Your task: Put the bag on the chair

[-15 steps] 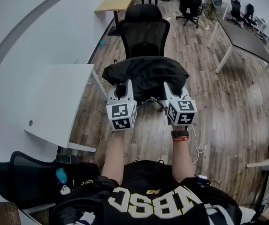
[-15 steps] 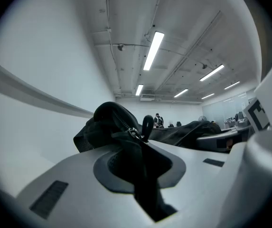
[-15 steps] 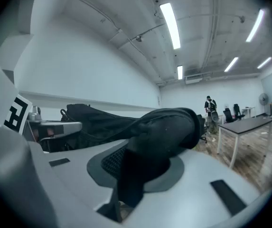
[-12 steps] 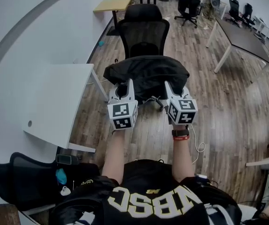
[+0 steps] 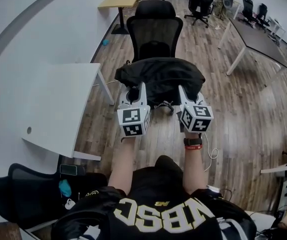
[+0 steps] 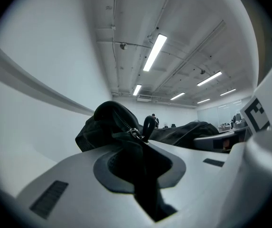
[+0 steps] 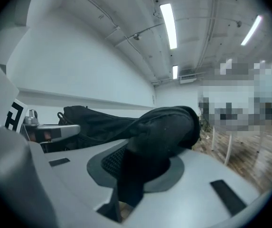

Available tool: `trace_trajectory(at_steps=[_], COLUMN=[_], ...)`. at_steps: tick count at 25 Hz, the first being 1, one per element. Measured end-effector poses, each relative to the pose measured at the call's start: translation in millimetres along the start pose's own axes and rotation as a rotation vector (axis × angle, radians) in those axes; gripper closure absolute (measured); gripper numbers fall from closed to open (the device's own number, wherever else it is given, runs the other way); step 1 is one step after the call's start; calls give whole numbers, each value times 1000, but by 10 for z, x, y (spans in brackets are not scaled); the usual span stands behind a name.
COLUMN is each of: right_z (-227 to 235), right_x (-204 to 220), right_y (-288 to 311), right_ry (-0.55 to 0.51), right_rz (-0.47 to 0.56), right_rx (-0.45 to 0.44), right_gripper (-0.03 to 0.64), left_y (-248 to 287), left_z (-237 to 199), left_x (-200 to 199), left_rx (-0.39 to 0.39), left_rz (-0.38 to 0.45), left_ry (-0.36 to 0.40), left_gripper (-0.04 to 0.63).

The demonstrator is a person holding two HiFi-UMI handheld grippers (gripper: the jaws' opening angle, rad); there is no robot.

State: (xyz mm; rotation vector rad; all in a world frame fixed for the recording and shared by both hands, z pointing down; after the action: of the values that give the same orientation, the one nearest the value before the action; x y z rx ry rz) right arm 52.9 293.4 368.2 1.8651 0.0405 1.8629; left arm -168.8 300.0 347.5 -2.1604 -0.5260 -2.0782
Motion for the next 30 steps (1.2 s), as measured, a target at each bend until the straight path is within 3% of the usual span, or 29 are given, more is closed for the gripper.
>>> trace_trajectory(at_steps=[10, 30], right_z=[96, 1541], right_x=[49, -1023], right_y=[593, 2763], right_ry=[60, 58], right_rz=[-37, -53], right_rx=[-57, -145], right_gripper=[532, 526], left_y=[429, 2972], left_z=[-249, -427], left_x=[84, -454], left_rx=[-16, -118], left_rz=[-18, -58], left_ry=[-13, -18], left_gripper=[534, 532])
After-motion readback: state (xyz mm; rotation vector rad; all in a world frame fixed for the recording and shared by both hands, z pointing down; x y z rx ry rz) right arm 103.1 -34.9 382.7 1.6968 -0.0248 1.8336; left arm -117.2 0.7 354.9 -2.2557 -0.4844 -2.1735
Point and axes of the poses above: the fingertips, and each gripper's own axes: y forward along the fingers, z to its right, x out of its underside, the point moved 8 cm from there along -y, backward along the fingers, and after that the axes turned 13 degrees about -z, right-handed, at the moved point
